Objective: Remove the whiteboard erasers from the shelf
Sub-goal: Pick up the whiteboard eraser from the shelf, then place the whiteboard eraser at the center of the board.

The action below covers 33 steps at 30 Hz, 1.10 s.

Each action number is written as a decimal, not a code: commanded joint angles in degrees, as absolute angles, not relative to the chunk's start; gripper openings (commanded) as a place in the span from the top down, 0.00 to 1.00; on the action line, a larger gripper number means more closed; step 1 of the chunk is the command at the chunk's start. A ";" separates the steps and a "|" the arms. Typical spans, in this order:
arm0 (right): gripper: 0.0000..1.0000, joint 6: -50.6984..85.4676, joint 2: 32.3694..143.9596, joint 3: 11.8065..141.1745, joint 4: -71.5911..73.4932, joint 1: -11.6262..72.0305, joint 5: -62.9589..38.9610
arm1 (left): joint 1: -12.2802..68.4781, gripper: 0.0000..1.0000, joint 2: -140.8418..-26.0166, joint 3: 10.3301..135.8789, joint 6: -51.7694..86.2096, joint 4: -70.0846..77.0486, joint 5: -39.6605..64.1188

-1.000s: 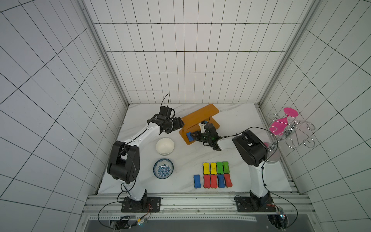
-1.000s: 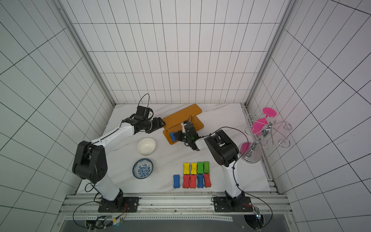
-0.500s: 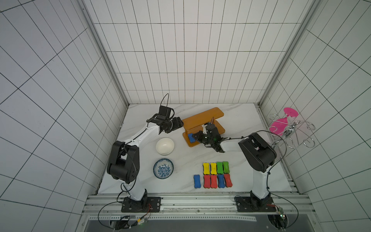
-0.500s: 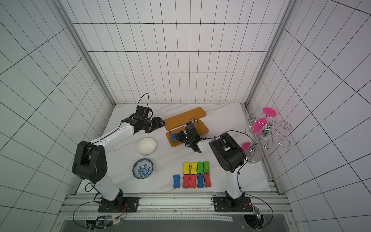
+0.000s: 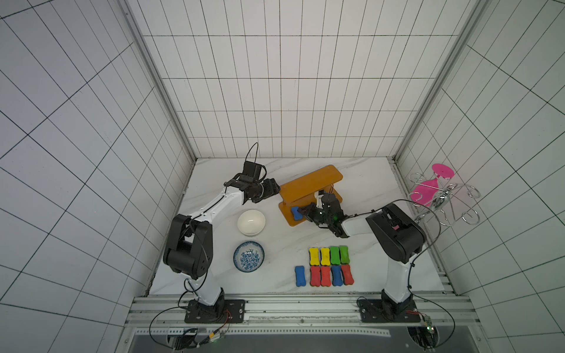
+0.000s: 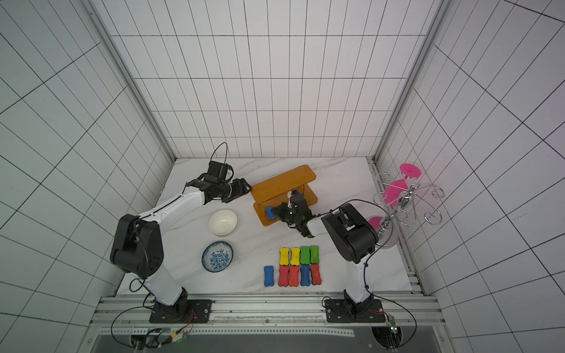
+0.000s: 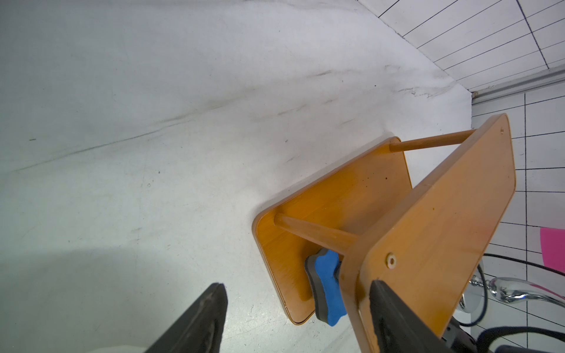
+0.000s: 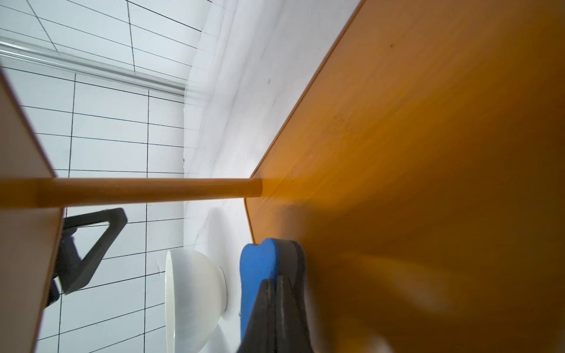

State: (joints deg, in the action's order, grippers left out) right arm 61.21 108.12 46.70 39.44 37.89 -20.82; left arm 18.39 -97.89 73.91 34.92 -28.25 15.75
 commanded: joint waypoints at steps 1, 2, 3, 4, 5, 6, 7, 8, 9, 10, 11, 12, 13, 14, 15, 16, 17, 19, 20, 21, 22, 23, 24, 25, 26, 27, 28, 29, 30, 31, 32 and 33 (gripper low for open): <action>1.00 59.66 99.97 44.29 37.81 40.75 -15.27 | 18.63 0.23 -95.89 74.52 34.63 -28.86 14.72; 1.00 58.93 97.63 43.19 36.06 42.31 -12.22 | 18.72 0.23 -95.22 74.54 34.71 -29.20 14.80; 1.00 58.35 95.57 42.27 33.76 43.73 -9.45 | 18.80 0.23 -94.60 74.38 34.72 -29.52 14.89; 1.00 57.97 92.78 40.91 31.33 45.81 -5.59 | 18.96 0.23 -93.69 74.01 34.70 -29.85 14.77; 1.00 57.90 90.09 39.10 29.59 47.82 -1.13 | 19.11 0.23 -92.55 73.26 34.72 -29.94 14.68; 1.00 57.90 87.98 37.74 27.92 50.00 2.22 | 19.19 0.23 -91.41 72.63 34.72 -29.92 14.63; 1.00 58.18 85.96 36.65 25.20 52.33 6.34 | 19.40 0.23 -90.07 71.77 34.72 -29.95 14.60; 1.00 58.69 83.55 35.72 22.69 54.75 9.95 | 19.50 0.23 -88.86 70.88 34.64 -29.88 14.59; 1.00 59.33 82.00 34.58 21.09 56.74 12.78 | 19.56 0.23 -87.81 70.02 34.54 -29.96 14.61; 1.00 60.55 80.52 33.35 19.37 59.16 15.67 | 19.57 0.23 -86.57 69.05 34.47 -30.04 14.72; 1.00 61.54 79.57 32.21 18.30 61.23 17.97 | 19.68 0.23 -85.40 68.06 34.35 -29.97 14.84; 1.00 62.79 79.11 31.28 17.53 62.87 19.69 | 19.73 0.23 -84.36 67.06 34.32 -29.89 14.86; 1.00 64.58 79.08 30.14 17.21 64.58 21.43 | 19.73 0.23 -83.30 65.96 34.13 -29.81 14.79; 1.00 65.87 79.63 29.16 17.71 66.36 22.69 | 19.79 0.23 -82.30 64.94 33.93 -29.76 14.82; 1.00 66.72 80.43 28.93 17.84 67.59 23.32 | 19.73 0.22 -81.58 64.27 33.78 -29.85 14.80; 1.00 67.68 81.68 28.83 18.10 68.66 23.67 | 19.73 0.22 -80.81 63.59 33.71 -29.81 14.85; 1.00 68.17 83.05 28.70 18.92 69.55 23.89 | 19.77 0.22 -80.12 63.02 33.45 -29.95 14.92; 1.00 69.11 84.77 28.44 21.05 70.43 23.89 | 19.69 0.22 -79.03 62.43 33.12 -30.21 14.88; 1.00 69.00 85.16 28.30 21.80 70.71 23.82 | 19.64 0.22 -78.56 62.16 32.98 -30.49 14.69; 1.00 69.22 84.99 28.43 21.43 70.75 23.82 | 19.65 0.22 -78.12 61.97 32.75 -30.78 14.67; 1.00 69.37 84.34 28.70 20.32 70.90 24.25 | 19.53 0.22 -77.70 61.75 32.50 -31.13 14.59; 1.00 69.21 83.81 29.34 18.61 71.37 25.14 | 19.51 0.22 -77.29 61.57 32.36 -31.45 14.59; 1.00 69.13 83.44 30.07 16.81 71.98 26.19 | 19.43 0.22 -76.97 61.44 32.11 -31.64 14.68; 1.00 69.14 83.33 30.68 15.24 72.54 27.13 | 19.29 0.22 -76.56 61.19 31.99 -31.72 14.59; 1.00 69.30 83.65 30.93 14.70 72.85 27.39 | 19.18 0.22 -76.19 61.09 31.83 -31.81 14.59; 1.00 69.59 83.88 30.94 14.68 73.04 27.30 | 19.08 0.22 -76.02 61.09 31.75 -31.97 14.67; 1.00 70.10 84.17 30.86 14.60 73.25 27.25 | 18.94 0.22 -75.79 61.08 31.64 -32.06 14.72; 1.00 70.84 84.36 30.76 14.25 73.40 27.17 | 18.76 0.22 -75.65 61.17 31.54 -32.23 14.72; 1.00 71.30 84.45 30.75 13.75 73.54 27.05 | 18.66 0.22 -75.48 61.17 31.55 -32.33 14.75; 1.00 71.94 84.46 30.82 12.81 73.69 26.88 | 18.47 0.21 -75.30 61.08 31.56 -32.34 14.83; 1.00 72.80 84.31 30.93 11.65 73.78 26.81 | 18.45 0.22 -75.09 61.00 31.60 -32.27 14.85; 1.00 73.28 84.21 30.78 11.14 73.91 26.74 | 18.33 0.21 -75.14 61.00 31.51 -32.26 14.94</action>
State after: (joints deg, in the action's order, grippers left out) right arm 70.85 84.53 29.56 15.20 73.28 24.93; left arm 18.76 -76.34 61.58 32.62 -32.05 15.03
